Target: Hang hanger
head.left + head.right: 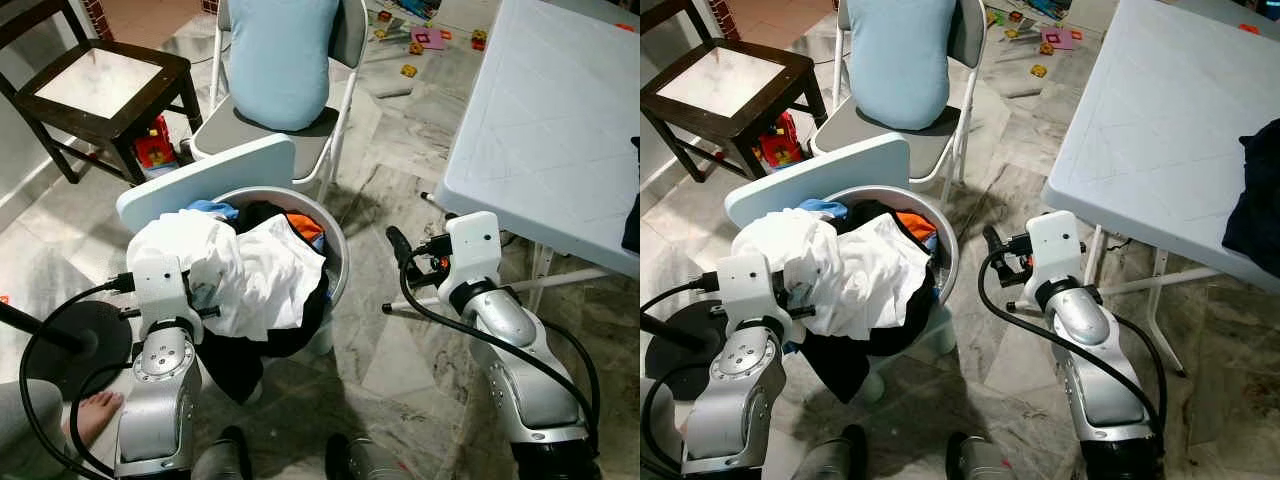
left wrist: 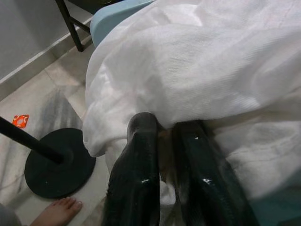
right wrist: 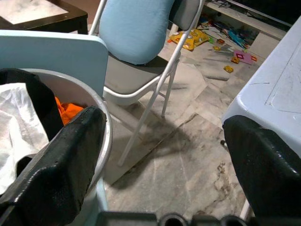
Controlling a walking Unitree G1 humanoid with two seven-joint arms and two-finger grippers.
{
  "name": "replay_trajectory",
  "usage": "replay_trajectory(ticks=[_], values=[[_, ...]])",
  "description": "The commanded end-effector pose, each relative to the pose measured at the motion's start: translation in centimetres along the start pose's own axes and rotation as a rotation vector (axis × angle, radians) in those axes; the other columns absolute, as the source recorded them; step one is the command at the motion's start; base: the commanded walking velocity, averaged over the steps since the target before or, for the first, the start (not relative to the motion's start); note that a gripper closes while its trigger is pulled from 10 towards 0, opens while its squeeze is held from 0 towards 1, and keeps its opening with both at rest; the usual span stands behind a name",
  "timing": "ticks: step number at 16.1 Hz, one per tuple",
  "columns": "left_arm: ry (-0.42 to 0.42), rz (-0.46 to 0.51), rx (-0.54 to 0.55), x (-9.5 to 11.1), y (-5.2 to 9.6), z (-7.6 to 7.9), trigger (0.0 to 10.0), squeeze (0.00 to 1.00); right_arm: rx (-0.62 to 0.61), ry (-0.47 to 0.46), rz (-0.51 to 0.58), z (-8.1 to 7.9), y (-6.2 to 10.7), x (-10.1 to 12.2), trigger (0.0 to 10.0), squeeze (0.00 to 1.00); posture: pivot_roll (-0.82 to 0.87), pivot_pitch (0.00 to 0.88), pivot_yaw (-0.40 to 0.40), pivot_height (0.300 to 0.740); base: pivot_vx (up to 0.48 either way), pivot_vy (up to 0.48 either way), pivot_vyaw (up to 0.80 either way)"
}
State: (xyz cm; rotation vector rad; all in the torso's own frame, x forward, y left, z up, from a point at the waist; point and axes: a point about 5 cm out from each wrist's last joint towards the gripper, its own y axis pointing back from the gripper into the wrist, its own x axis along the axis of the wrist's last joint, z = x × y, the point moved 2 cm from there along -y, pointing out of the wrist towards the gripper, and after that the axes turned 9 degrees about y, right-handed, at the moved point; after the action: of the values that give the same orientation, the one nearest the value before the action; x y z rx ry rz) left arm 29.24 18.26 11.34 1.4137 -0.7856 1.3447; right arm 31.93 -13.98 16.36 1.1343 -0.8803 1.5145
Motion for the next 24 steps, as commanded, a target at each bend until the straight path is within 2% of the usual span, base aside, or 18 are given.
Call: replay_trajectory(ticks=[1,4,5,6,8,9,10,11,12,14,16,18,21,22,24], values=[[-0.057,-0.003,-0.002,-0.5,0.0,0.0,0.0,0.0,0.003,0.005,-0.015,0.1,0.2,-0.5,10.0,0.0,-0.04,0.249,-0.11,0.74,0.0,0.0,0.0],[-0.205,0.079,-0.008,0.5,-0.3,-0.3,0.0,0.0,0.003,0.003,-0.016,0.0,0.3,-0.5,10.0,0.0,-0.05,0.251,-0.108,0.74,0.0,0.0,0.0],[-0.293,0.143,-0.016,1.6,-0.6,-0.5,0.0,0.0,0.002,0.003,-0.017,0.0,0.3,-0.6,10.0,0.0,-0.05,0.252,-0.108,0.74,0.0,0.0,0.0],[-0.418,0.227,-0.05,3.1,-1.2,-0.4,0.0,0.0,0.001,0.004,-0.018,0.0,0.4,-0.6,10.0,0.0,-0.05,0.252,-0.108,0.74,0.0,0.0,0.0],[-0.562,0.29,-0.051,4.9,-2.4,-1.2,0.0,0.0,-0.001,0.005,-0.019,0.1,0.4,-0.6,10.0,0.0,-0.05,0.253,-0.107,0.74,0.0,0.0,0.0],[-0.678,0.367,-0.057,6.4,-3.1,-1.3,0.0,0.0,-0.003,0.004,-0.019,0.1,0.4,-0.6,10.0,0.0,-0.05,0.252,-0.104,0.74,0.0,0.0,0.0],[-0.724,0.4,-0.066,7.0,-3.3,-1.2,0.0,0.0,-0.004,0.003,-0.019,0.1,0.4,-0.6,10.0,0.0,-0.05,0.252,-0.104,0.74,0.0,0.0,0.0],[-0.828,0.475,-0.133,7.7,-3.4,0.0,0.0,0.0,-0.005,0.002,-0.018,0.1,0.4,-0.6,10.0,0.0,-0.05,0.252,-0.102,0.74,0.0,0.0,0.0],[-0.9,0.556,-0.293,8.1,-3.1,2.8,0.0,0.0,-0.006,0.001,-0.019,0.0,0.4,-0.7,10.0,0.0,-0.05,0.251,-0.1,0.74,0.0,0.0,0.0],[-0.918,0.658,-0.434,8.1,-2.0,6.5,0.0,0.0,-0.006,0.0,-0.018,-0.1,0.4,-0.6,10.0,0.0,-0.05,0.249,-0.098,0.74,0.0,0.0,0.0],[-0.903,0.7,-0.637,6.4,0.2,10.3,0.0,0.0,-0.009,0.0,-0.017,-0.1,0.5,-0.6,10.0,0.0,-0.06,0.248,-0.096,0.74,0.0,0.0,0.0],[-0.858,0.692,-0.843,4.1,2.5,12.7,0.0,0.0,-0.014,0.001,-0.02,0.1,0.6,-0.6,10.0,0.0,-0.06,0.25,-0.094,0.74,0.0,0.0,0.0],[-0.791,0.619,-1.044,1.2,5.3,14.0,0.0,0.0,-0.013,0.0,-0.023,0.0,0.5,-0.8,10.0,0.0,-0.05,0.252,-0.096,0.74,0.0,0.0,0.0],[-0.772,0.583,-1.073,0.7,5.7,14.0,0.0,0.0,-0.01,-0.002,-0.022,-0.2,0.4,-0.7,10.0,0.0,-0.05,0.252,-0.096,0.74,0.0,0.0,0.0],[-0.736,0.543,-1.044,0.4,5.4,13.4,0.0,0.0,-0.004,-0.004,-0.019,-0.3,0.3,-0.7,10.0,0.0,-0.05,0.25,-0.098,0.74,0.0,0.0,0.0]])
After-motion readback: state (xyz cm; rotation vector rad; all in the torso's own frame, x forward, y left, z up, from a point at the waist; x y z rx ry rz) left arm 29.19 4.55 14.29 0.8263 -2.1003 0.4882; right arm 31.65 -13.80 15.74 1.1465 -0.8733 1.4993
